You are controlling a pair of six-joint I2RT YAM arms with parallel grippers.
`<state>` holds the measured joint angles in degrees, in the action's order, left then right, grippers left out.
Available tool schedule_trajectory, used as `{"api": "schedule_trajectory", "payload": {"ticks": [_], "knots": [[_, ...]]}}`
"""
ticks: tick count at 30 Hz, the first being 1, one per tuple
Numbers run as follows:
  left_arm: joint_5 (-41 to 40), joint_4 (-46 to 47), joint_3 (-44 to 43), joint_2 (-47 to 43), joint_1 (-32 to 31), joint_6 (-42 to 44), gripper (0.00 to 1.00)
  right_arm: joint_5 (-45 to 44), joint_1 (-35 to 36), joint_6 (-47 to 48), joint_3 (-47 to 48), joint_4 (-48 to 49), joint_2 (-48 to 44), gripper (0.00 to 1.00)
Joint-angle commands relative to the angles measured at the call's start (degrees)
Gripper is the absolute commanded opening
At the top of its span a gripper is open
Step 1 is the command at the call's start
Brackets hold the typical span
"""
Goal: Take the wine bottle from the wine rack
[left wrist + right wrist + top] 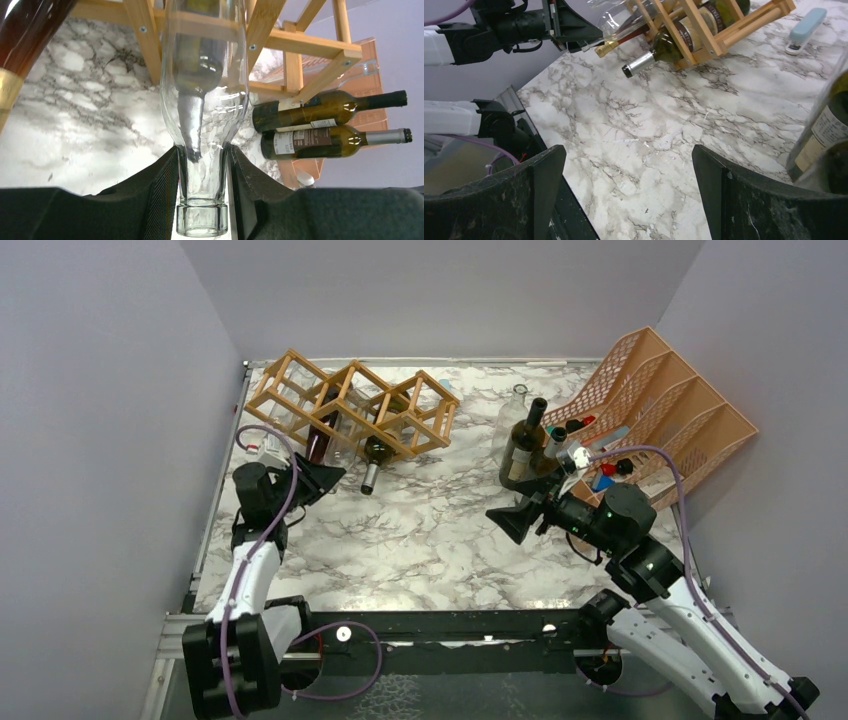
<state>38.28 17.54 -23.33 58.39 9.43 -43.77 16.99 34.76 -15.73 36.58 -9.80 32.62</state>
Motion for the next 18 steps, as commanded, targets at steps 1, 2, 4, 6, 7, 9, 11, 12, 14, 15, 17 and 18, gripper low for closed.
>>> {"api": "schedule_trajectory", "payload": {"ticks": [1, 2, 4, 6, 7, 9, 11, 12, 14, 15, 17, 18], "knots": [[-2.1, -15.6, -3.1, -8.8, 0.1, 3.9, 0.0, 6.0, -0.2, 1.4, 0.3, 3.7, 0.2, 1.0], [-2.3, -17.1, -3.4, -10.4, 0.1, 4.1, 0.0, 6.3, -0.2, 1.5, 0.3, 3.9, 0.4, 1.0], [-2.3, -19.3, -3.8, -12.9, 0.1, 3.4, 0.0, 7.3, -0.2, 1.8, 0.3, 4.3, 1.0, 1.0], [-2.1, -21.5, -4.4, -14.4, 0.1, 1.9, 0.0, 7.9, -0.2, 1.8, 0.4, 4.6, 1.6, 1.0], [-2.4, -23.0, -5.0, -15.2, 0.1, 1.5, 0.0, 8.0, -0.2, 1.9, 0.5, 4.6, 1.9, 1.0], [-3.7, -26.1, -6.0, -17.0, 0.1, 0.8, 0.0, 8.2, -0.2, 2.1, 1.0, 4.5, 2.4, 1.0], [-4.3, -28.8, -7.1, -17.7, 0.1, 0.2, 0.0, 8.5, -0.2, 2.1, 1.0, 4.6, 2.6, 1.0], [-4.5, -29.6, -7.3, -17.8, 0.1, -0.4, 0.0, 8.8, -0.3, 2.0, 0.8, 4.7, 2.7, 1.0], [-5.1, -31.1, -7.7, -18.3, 0.1, -1.7, 0.0, 9.3, -0.2, 1.8, 0.6, 4.7, 2.7, 1.0], [-5.0, -31.6, -7.8, -18.3, 0.1, -2.4, 0.0, 9.6, -0.3, 1.6, 0.5, 4.6, 2.6, 1.0], [-4.7, -32.2, -8.5, -18.5, 0.1, -3.6, 0.0, 10.0, -0.2, 1.5, 0.4, 4.5, 2.6, 1.0], [-4.6, -32.8, -9.0, -18.4, 0.1, -3.9, 0.0, 10.0, -0.3, 1.5, 0.3, 4.5, 2.5, 1.0]]}}
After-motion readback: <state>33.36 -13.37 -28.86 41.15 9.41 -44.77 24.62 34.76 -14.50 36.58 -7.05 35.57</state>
